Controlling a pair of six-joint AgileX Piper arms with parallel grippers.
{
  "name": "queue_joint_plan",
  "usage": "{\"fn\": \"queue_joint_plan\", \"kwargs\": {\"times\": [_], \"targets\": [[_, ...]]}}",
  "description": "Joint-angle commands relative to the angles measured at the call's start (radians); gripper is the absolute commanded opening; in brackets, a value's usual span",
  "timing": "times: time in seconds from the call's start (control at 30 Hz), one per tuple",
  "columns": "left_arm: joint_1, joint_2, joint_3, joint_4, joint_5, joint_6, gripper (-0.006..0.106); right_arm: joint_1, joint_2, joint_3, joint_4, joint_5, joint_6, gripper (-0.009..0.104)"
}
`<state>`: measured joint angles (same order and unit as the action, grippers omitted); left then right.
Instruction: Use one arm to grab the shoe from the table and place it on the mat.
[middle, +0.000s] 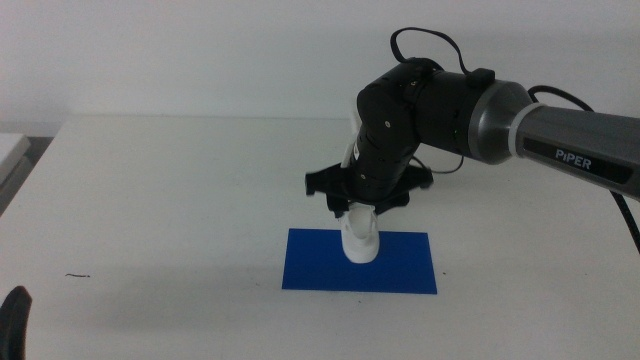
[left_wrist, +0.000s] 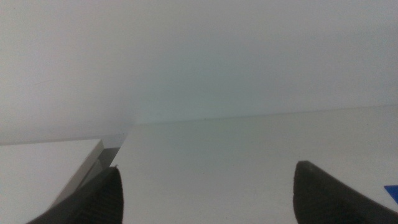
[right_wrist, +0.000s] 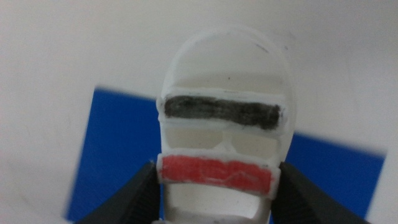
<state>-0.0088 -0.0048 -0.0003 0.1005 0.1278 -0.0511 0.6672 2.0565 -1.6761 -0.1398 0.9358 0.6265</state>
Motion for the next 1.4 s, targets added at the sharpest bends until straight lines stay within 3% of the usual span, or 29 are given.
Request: {"fn": "queue_joint_plan", "kwargs": {"times": [0.0, 0.17, 0.27, 0.37, 0.47, 0.53, 0.73, 1.13, 1.2, 1.23, 1.37], "targets": [[-0.002, 0.005, 0.000, -0.004, -0.012, -0.003, 0.094, 0.004, -0.006, -0.007, -0.003, -0.008, -0.289, -0.002], [-0.002, 0.005, 0.000, -0.004, -0.012, -0.003, 0.094, 0.004, -0.004, -0.007, 0.001, -0.017, -0.343, -0.002], [-0.002, 0.005, 0.000, -0.004, -0.012, -0.003, 0.094, 0.004, -0.004, -0.007, 0.020, 0.028, -0.724, -0.002], [-0.002, 0.005, 0.000, -0.004, -0.012, -0.003, 0.094, 0.000, -0.004, -0.007, 0.087, 0.065, -1.202, -0.002], [-0.002, 0.005, 0.000, -0.004, -0.012, -0.003, 0.094, -0.009, 0.001, -0.007, 0.178, 0.054, -1.432, -0.002], [-0.002, 0.005, 0.000, -0.004, -0.012, -0.003, 0.094, -0.011, 0.007, -0.007, 0.222, 0.056, -1.446, -0.002], [-0.002, 0.005, 0.000, -0.004, -0.012, -0.003, 0.094, -0.013, 0.046, -0.007, 0.168, 0.070, -1.448, -0.002], [-0.002, 0.005, 0.000, -0.004, -0.012, -0.003, 0.094, -0.020, 0.104, -0.007, 0.162, 0.063, -1.513, 0.000], [-0.002, 0.005, 0.000, -0.004, -0.012, -0.003, 0.094, -0.020, 0.106, -0.003, 0.162, 0.061, -1.513, 0.007], [-0.002, 0.005, 0.000, -0.004, -0.012, -0.003, 0.094, -0.020, 0.106, -0.002, 0.160, 0.052, -1.511, 0.041], [-0.002, 0.005, 0.000, -0.004, -0.012, -0.003, 0.094, -0.016, 0.095, -0.002, 0.116, 0.052, -1.428, 0.092]]}}
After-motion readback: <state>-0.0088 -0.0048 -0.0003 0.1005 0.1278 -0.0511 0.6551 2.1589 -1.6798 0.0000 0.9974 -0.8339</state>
